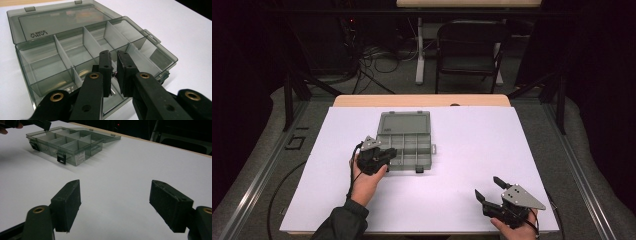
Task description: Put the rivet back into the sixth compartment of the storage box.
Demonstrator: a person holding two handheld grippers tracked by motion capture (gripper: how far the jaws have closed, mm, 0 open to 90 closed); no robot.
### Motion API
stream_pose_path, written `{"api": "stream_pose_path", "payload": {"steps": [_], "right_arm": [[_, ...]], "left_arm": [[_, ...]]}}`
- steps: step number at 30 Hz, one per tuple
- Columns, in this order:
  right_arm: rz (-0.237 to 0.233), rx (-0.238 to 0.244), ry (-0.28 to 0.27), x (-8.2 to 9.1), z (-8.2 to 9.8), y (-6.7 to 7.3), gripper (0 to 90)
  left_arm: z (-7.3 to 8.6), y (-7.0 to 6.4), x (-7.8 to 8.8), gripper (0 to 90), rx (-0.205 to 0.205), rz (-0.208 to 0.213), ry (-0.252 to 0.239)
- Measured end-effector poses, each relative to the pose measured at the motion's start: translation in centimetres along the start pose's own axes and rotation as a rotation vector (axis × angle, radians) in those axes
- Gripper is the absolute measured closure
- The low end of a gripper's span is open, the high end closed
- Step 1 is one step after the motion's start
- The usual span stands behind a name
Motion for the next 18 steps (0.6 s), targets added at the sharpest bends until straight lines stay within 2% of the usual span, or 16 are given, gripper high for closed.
{"api": "stream_pose_path", "payload": {"steps": [9, 18], "right_arm": [[-0.003, 0.001, -0.002, 0.03, -0.02, 0.05, 24.8], [-0.003, 0.003, -0.002, 0.04, -0.03, 0.06, 24.8]], "left_arm": [[0.40, 0.03, -0.49, 82.4, -0.004, -0.008, 0.026], [0.50, 0.14, -0.55, 82.3, 0.003, -0.012, 0.029]]}}
Point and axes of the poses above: each handheld gripper's, and its own axes: x roughly backward along the jaws, z roughly out of its underside, y roughly to its left, the point moved 4 cm from there along -x, roughly forward along the jaws, and after that the axes turned 1 degree about y, right-handed, at the moved point
